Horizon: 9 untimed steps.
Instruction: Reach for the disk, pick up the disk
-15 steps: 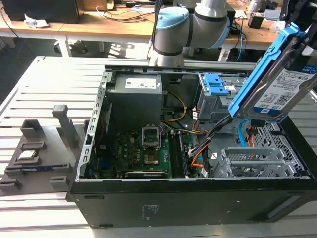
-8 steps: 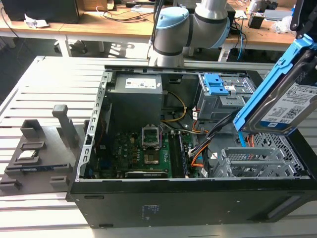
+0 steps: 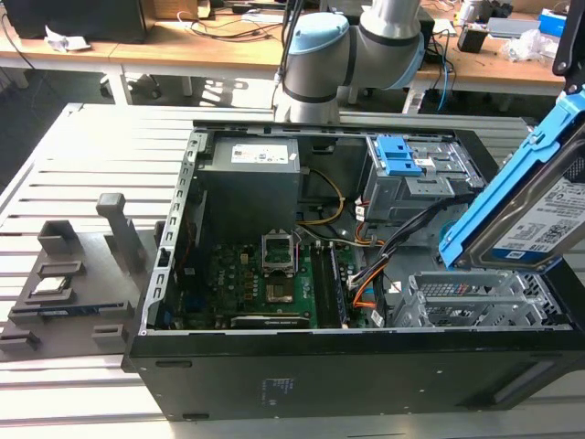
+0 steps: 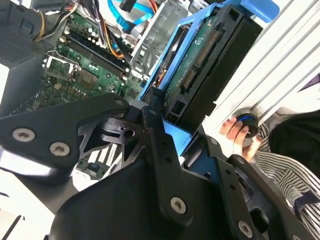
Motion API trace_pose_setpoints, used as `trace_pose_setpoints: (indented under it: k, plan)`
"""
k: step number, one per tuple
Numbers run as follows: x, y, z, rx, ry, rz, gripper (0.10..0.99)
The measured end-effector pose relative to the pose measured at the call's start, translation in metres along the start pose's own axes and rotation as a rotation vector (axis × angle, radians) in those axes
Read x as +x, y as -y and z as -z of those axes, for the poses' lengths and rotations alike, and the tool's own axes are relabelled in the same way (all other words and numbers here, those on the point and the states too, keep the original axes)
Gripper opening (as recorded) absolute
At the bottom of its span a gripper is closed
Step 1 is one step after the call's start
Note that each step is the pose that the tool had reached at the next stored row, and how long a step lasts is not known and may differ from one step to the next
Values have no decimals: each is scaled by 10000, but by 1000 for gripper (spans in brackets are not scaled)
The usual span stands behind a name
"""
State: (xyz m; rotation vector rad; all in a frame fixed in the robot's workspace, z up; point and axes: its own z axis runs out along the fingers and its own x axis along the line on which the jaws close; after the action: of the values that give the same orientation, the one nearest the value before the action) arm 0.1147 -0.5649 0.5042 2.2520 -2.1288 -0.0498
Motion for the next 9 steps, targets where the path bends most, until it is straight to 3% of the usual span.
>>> trace_pose_setpoints:
  k: [3, 9]
  plan:
    - [41, 6, -61, 0, 0, 0, 369]
    - [45, 22, -202, -3, 0, 1, 369]
